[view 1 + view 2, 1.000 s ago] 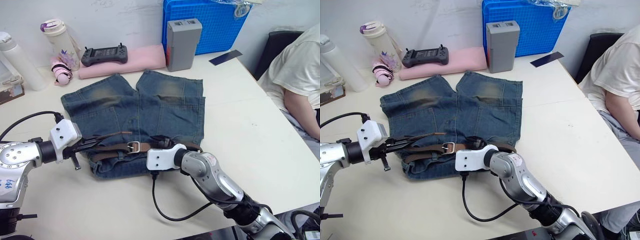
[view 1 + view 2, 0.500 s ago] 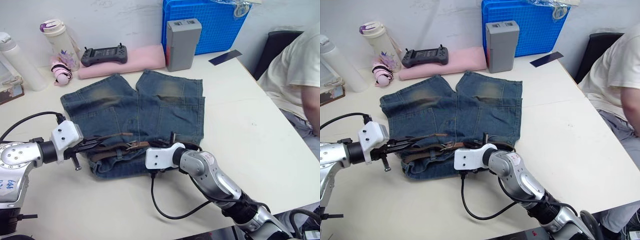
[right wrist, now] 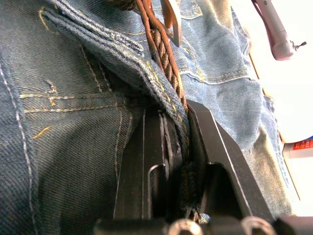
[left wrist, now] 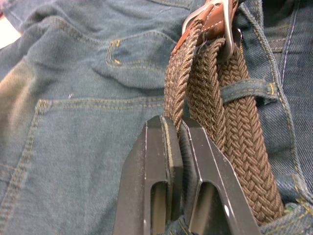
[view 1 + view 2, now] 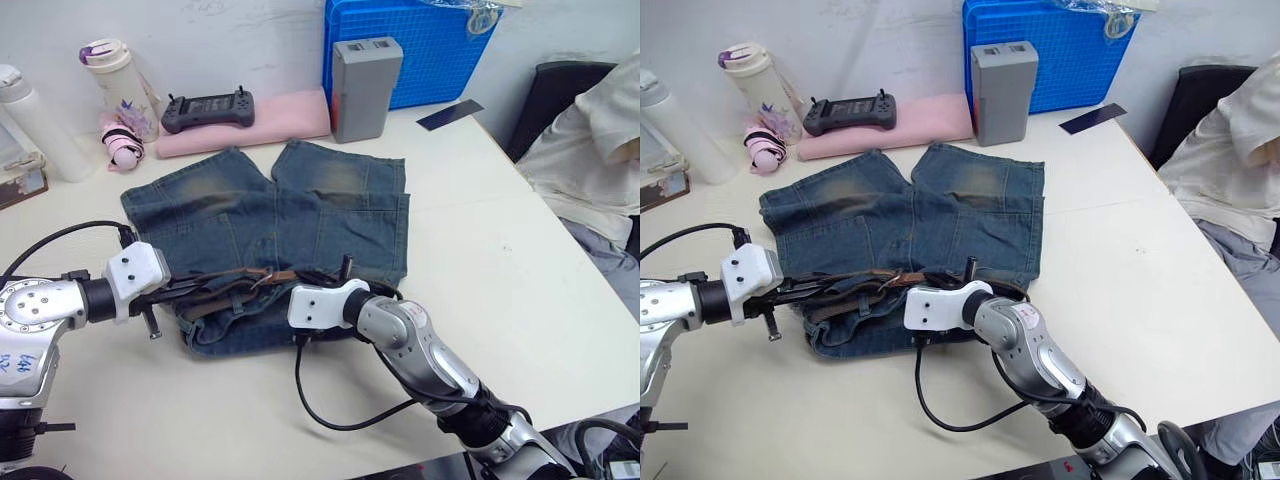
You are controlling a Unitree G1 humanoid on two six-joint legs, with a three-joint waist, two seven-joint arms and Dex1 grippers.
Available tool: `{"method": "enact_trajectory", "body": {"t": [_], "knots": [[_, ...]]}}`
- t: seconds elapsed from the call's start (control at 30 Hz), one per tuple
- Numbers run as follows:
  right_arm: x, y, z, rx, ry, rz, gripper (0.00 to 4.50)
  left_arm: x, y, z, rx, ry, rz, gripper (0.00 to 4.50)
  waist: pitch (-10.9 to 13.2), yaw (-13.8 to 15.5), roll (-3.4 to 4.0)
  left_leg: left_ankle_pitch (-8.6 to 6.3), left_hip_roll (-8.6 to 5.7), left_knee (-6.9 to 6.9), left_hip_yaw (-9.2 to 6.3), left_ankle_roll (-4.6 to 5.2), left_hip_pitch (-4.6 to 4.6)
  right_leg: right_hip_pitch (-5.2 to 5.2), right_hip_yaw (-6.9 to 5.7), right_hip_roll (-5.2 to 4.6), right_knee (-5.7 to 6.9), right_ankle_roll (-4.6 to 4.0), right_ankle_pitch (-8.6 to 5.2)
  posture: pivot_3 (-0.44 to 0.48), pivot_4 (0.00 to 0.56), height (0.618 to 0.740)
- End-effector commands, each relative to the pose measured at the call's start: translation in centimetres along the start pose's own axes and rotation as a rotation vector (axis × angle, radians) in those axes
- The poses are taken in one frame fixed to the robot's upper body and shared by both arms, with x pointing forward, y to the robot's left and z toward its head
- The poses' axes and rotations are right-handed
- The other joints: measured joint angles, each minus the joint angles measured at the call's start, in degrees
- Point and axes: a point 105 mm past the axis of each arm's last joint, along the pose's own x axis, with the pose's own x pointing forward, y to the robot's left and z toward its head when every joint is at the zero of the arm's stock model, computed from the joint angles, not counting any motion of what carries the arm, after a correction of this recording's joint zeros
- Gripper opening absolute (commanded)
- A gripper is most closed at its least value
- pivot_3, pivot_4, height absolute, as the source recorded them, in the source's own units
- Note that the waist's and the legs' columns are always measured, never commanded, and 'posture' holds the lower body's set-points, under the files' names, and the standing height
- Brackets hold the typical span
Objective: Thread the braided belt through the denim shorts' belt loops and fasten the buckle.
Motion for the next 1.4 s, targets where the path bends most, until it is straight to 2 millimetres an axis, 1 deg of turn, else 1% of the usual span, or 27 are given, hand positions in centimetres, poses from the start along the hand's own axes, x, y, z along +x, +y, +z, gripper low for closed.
{"method": "enact_trajectory", "body": {"t": [0.03, 0.13, 0.23, 0.33, 0.6, 0.8, 1.0, 1.1, 1.23, 1.3, 1.37, 1.4], "knots": [[-0.4, -1.5, 0.8, 0.002, -0.038, -0.075, 0.01, -0.2, 0.1, 0.5, 0.092, 0.019, -0.032, 0.0, 0.0, 0.0, 0.0, 0.0, 0.0, 0.0, 0.0, 0.0, 0.0, 0.0, 0.0, 0.0, 0.0, 0.0, 0.0, 0.0, 0.15, 0.709], [-0.3, -1.4, 0.9, 0.008, -0.039, -0.072, 0.01, -0.1, -0.3, 0.2, 0.153, 0.045, -0.071, 0.0, 0.0, 0.0, 0.0, 0.0, -0.01, 0.0, 0.01, 0.0, 0.0, 0.0, 0.01, 0.0, 0.0, 0.0, 0.0, 0.0, 0.15, 0.709], [-0.3, -1.4, 0.9, 0.012, -0.04, -0.069, 0.01, -0.1, 0.1, 0.0, 0.244, 0.07, -0.073, 0.0, 0.0, 0.0, 0.0, 0.0, 0.0, 0.0, 0.0, 0.0, 0.0, -0.01, 0.0, 0.0, 0.0, 0.0, 0.0, 0.0, 0.15, 0.709], [-0.4, -1.4, 0.9, 0.013, -0.041, -0.07, 0.01, 0.2, 0.3, 0.3, 0.285, 0.058, -0.071, 0.0, 0.0, 0.1, 0.0, 0.0, -0.01, 0.02, 0.0, 0.0, 0.0, -0.01, 0.0, 0.0, 0.0, 0.0, 0.0, 0.0, 0.15, 0.709], [-0.4, -1.5, 0.9, 0.005, -0.044, -0.073, 0.01, 1.6, -0.1, 1.2, 0.317, 0.001, -0.103, 0.0, 0.0, 0.0, 0.0, 0.0, -0.01, 0.03, 0.02, 0.01, -0.01, -0.01, 0.01, 0.0, 0.06, 0.0, 0.0, 0.0, 0.15, 0.709], [-0.4, -1.5, 1.1, -0.009, -0.059, -0.071, 0.01, 2.0, 0.0, 1.1, 0.327, 0.002, -0.125, 0.0, 0.0, 0.0, -0.01, -0.01, -0.02, 0.06, 0.02, 0.01, -0.01, -0.02, 0.02, 0.0, 0.1, 0.0, 0.0, 0.0, 0.15, 0.709], [-0.2, -1.3, 1.3, -0.021, -0.069, -0.054, 0.01, 5.0, -1.0, 1.5, 0.281, -0.062, -0.143, 0.0, 0.0, 0.1, -0.02, -0.01, -0.04, 0.11, 0.03, 0.02, -0.01, -0.02, 0.03, -0.01, 0.16, 0.0, 0.0, 0.0, 0.15, 0.709], [-0.3, -1.0, 1.0, -0.022, -0.057, -0.026, 0.01, 6.1, -1.3, 1.8, 0.227, -0.089, -0.138, 0.0, 0.0, 0.0, -0.04, -0.01, -0.04, 0.12, 0.03, 0.02, -0.01, -0.02, 0.02, -0.01, 0.27, 0.0, 0.0, 0.0, 0.15, 0.709], [-0.8, -0.4, 0.0, 0.014, -0.023, 0.04, 0.01, 8.1, -2.3, 1.9, 0.16, -0.133, -0.15, 0.0, 0.0, 0.1, -0.04, -0.01, -0.03, 0.12, 0.04, 0.02, -0.01, -0.04, 0.03, -0.01, 0.39, 0.0, 0.0, 0.0, 0.15, 0.709], [-1.0, -0.4, -0.2, 0.021, -0.018, 0.052, 0.01, 8.6, -2.4, 2.0, 0.132, -0.15, -0.145, 0.0, -0.1, 0.1, -0.09, -0.01, -0.05, 0.16, 0.04, 0.02, -0.01, -0.03, 0.03, -0.01, 0.4, 0.0, 0.0, 0.0, 0.15, 0.709], [-1.4, -0.1, -0.2, 0.046, -0.029, 0.087, 1.01, 9.1, -2.6, 2.2, 0.112, -0.161, -0.146, 0.0, -0.1, 0.1, -0.11, -0.01, -0.04, 0.18, 0.04, 0.02, -0.01, -0.02, 0.03, -0.01, 0.38, 0.0, 0.0, 0.0, 0.15, 0.709], [-1.7, 0.0, -0.4, 0.055, -0.021, 0.112, 1.34, 9.4, -3.0, 2.2, 0.101, -0.168, -0.155, 0.0, -0.1, 0.1, -0.11, -0.01, -0.04, 0.18, 0.04, 0.02, -0.01, -0.02, 0.03, -0.01, 0.38, 0.0, 0.0, 0.0, 0.15, 0.709]]}}
